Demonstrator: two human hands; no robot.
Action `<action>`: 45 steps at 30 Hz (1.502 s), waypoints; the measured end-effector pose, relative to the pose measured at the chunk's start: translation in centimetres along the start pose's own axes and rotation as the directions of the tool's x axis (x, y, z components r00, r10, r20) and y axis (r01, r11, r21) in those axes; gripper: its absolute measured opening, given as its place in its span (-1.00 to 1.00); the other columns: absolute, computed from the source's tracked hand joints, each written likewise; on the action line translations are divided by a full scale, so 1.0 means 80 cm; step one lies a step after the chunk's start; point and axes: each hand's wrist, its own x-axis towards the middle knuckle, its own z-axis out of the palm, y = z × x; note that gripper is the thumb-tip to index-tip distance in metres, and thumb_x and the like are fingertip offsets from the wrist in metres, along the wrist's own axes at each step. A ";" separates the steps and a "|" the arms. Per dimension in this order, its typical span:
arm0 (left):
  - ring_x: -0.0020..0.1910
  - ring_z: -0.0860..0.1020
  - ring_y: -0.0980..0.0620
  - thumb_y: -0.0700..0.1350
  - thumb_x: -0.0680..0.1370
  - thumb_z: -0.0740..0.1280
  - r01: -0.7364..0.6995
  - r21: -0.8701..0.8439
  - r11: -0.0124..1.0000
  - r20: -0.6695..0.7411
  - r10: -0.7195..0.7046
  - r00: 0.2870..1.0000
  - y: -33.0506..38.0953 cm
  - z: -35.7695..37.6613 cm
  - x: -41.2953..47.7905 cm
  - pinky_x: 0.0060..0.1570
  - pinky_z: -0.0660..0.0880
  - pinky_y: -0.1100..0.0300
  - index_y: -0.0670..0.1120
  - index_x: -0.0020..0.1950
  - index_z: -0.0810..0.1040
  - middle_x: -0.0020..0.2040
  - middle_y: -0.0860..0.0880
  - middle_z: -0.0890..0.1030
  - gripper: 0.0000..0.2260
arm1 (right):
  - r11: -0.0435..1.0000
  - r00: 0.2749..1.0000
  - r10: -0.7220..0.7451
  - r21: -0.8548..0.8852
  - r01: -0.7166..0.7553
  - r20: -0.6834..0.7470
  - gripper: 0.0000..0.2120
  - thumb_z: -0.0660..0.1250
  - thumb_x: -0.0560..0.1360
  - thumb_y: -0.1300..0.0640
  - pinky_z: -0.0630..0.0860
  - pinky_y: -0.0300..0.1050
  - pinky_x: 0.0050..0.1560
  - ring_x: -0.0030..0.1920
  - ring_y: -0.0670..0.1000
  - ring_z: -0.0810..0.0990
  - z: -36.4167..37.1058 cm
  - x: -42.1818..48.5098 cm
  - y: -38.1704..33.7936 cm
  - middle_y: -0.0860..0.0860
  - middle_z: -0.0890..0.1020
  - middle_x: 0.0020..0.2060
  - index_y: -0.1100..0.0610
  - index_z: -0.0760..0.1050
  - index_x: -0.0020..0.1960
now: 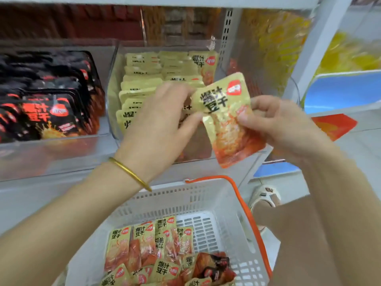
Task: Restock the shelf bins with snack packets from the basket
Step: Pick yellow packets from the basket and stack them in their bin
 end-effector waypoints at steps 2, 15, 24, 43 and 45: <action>0.01 0.44 0.02 -0.06 0.55 0.27 -0.066 0.120 0.991 -0.016 0.068 0.998 0.006 -0.002 0.024 0.06 0.31 0.19 -0.11 0.22 0.47 0.05 -0.02 0.46 -0.73 | 0.998 0.990 -0.066 0.005 0.067 -0.128 -0.96 0.35 0.42 0.24 0.57 -0.17 -0.47 -0.50 -0.06 0.58 -0.025 0.014 -0.026 -0.01 0.62 -0.48 0.18 0.49 -0.16; 0.40 0.28 -0.04 0.15 0.47 -0.24 -0.015 0.495 0.869 0.254 -0.128 0.959 -0.031 0.038 0.070 0.31 0.21 0.07 0.02 0.34 0.40 0.38 -0.06 0.37 -0.37 | 0.828 0.919 -0.049 -0.531 -0.182 -0.392 -0.72 0.35 0.48 0.24 0.43 -0.20 0.00 0.10 0.02 0.52 -0.012 0.272 0.035 0.00 0.50 0.00 0.20 0.49 0.19; 0.44 0.22 -0.02 0.17 0.44 -0.27 -0.025 0.486 0.874 0.238 -0.105 0.965 -0.036 0.040 0.069 0.38 0.14 0.08 0.05 0.41 0.34 0.44 -0.05 0.31 -0.34 | 0.739 0.892 -0.067 -0.623 -0.257 -0.447 -0.97 0.26 0.54 0.22 0.47 -0.19 -0.20 0.01 0.08 0.63 0.006 0.323 0.059 0.11 0.62 0.05 0.14 0.47 -0.07; 0.02 0.54 -0.14 -0.13 0.54 0.14 -0.140 0.262 0.955 0.212 0.085 0.974 -0.068 0.014 -0.133 -0.06 0.45 -0.04 -0.12 0.04 0.59 0.04 -0.03 0.61 -0.75 | 0.707 0.909 0.272 -0.706 0.033 0.315 -0.92 0.36 0.50 0.21 0.51 -0.21 -0.53 -0.45 -0.02 0.61 0.097 -0.006 0.047 0.11 0.62 -0.35 0.18 0.50 -0.16; -0.06 0.55 -0.13 -0.10 0.50 0.10 -0.099 0.341 0.935 0.373 -0.038 0.927 -0.100 0.029 -0.161 -0.14 0.49 0.00 -0.09 -0.02 0.59 -0.04 -0.01 0.62 -0.73 | 0.616 0.775 0.493 -0.787 0.008 0.394 -0.91 0.31 0.54 0.20 0.54 -0.19 -0.45 -0.35 0.05 0.64 0.145 0.004 0.129 0.16 0.66 -0.24 0.20 0.52 -0.11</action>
